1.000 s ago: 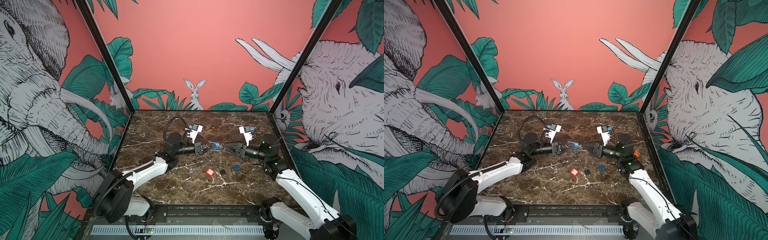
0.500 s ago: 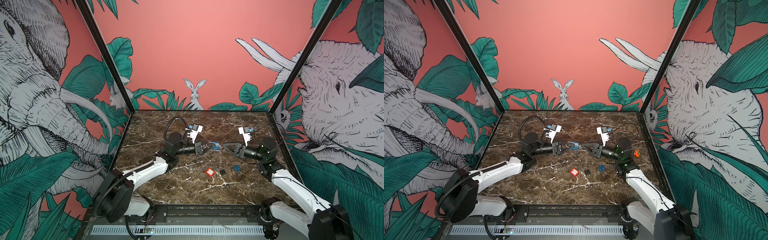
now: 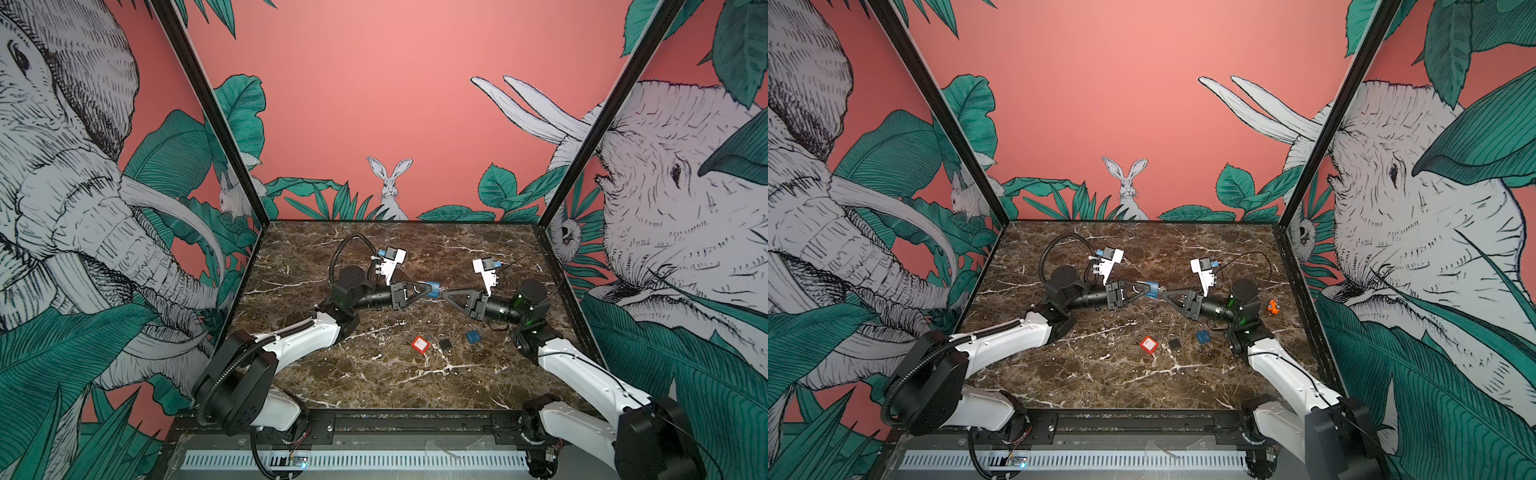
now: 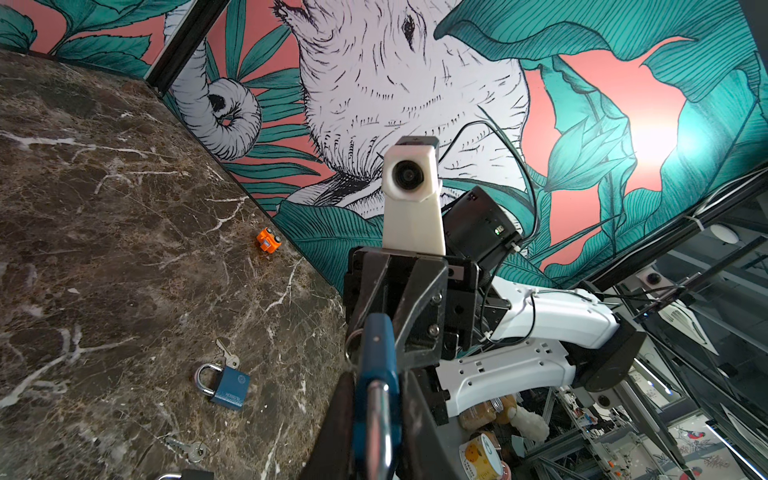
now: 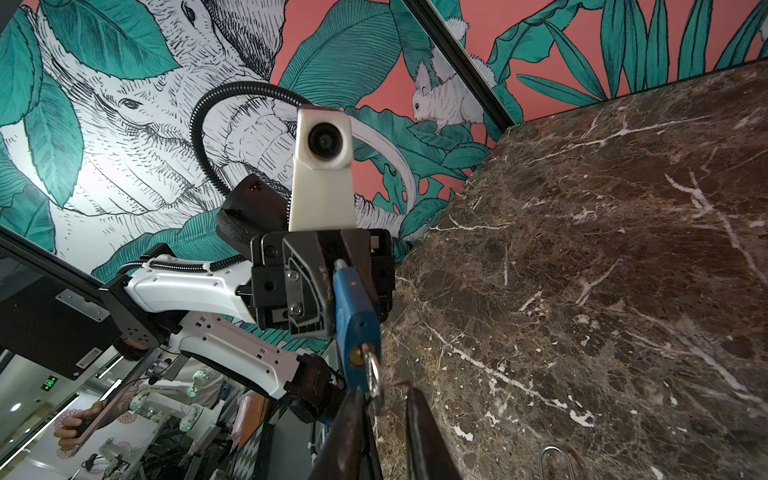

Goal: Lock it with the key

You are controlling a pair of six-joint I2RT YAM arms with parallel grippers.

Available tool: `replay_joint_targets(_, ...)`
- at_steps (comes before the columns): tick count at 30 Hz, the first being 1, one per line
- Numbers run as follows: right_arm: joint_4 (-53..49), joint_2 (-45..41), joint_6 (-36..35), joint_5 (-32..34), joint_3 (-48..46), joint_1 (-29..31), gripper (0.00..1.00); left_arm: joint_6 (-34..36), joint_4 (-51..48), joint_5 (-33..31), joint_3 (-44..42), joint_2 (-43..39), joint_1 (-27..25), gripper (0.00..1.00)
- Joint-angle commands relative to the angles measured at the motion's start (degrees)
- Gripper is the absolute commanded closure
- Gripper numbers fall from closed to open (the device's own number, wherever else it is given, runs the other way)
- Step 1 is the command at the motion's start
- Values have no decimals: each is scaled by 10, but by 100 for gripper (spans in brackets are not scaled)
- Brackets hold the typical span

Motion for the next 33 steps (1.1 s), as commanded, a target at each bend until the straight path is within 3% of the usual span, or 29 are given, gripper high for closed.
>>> replay_joint_targets(1, 29, 1, -5, -9, 17, 3, 81, -3, 38, 15, 4, 1, 2, 100)
replay_joint_targets(10, -27, 8, -27, -16, 53, 3, 82, -10, 56, 21, -1, 8, 3, 100)
replay_joint_targets(21, -17, 0, -9, -24, 45, 4, 84, -9, 53, 20, 7, 6, 2, 100)
replay_joint_targets(28, -9, -6, 0, -30, 40, 4, 97, -9, 53, 20, 4, 4, 2, 100)
replay_joint_targets(33, 4, -7, 5, -37, 33, 2, 100, -14, 64, 17, 3, 9, 5, 100)
